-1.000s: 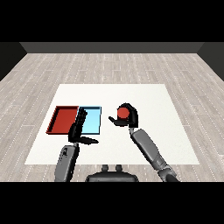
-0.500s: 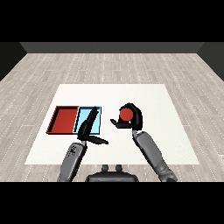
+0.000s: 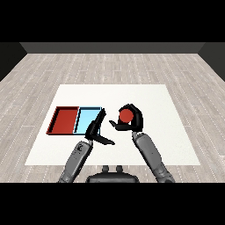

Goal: Pick the red can and put it in the red box

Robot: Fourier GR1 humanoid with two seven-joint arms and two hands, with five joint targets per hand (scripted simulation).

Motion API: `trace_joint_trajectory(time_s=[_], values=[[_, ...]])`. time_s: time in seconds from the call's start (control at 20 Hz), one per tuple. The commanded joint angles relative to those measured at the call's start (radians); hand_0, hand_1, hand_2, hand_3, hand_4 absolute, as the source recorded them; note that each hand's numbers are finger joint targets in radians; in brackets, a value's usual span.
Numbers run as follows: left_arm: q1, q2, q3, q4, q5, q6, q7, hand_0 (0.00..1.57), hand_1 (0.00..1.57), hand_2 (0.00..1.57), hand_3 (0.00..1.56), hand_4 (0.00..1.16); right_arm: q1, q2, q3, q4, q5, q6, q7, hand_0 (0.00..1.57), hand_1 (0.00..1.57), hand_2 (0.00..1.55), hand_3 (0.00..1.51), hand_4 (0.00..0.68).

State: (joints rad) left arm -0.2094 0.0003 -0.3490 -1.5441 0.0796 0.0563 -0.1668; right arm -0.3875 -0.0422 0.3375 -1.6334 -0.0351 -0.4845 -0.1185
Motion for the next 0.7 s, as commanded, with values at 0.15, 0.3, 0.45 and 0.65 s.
trace_joint_trajectory(time_s=[0.15,0.3,0.45,0.65], values=[[0.005,0.0,-0.121,0.109,0.05,0.094,-0.069,0.0,0.0,0.0,0.0,0.0,0.054,0.037,0.008,0.008,0.037,0.036,-0.055,1.57,1.57,1.48,1.41,0.648],[-0.079,0.0,-0.131,0.15,0.117,0.118,-0.022,0.0,0.0,0.0,0.0,0.0,0.039,0.041,0.017,0.025,0.021,0.043,-0.065,1.57,1.57,1.48,1.42,0.655],[-0.132,0.0,-0.112,0.23,0.156,0.091,-0.046,0.0,0.0,0.0,0.0,0.0,-0.036,0.042,0.098,0.07,0.008,-0.062,-0.039,1.57,1.57,1.48,1.42,0.65],[-0.083,0.0,-0.124,0.138,0.152,0.078,-0.001,0.0,0.0,0.0,0.0,0.0,0.046,0.042,0.09,-0.043,0.037,-0.011,-0.021,1.57,1.57,1.48,1.41,0.633]])
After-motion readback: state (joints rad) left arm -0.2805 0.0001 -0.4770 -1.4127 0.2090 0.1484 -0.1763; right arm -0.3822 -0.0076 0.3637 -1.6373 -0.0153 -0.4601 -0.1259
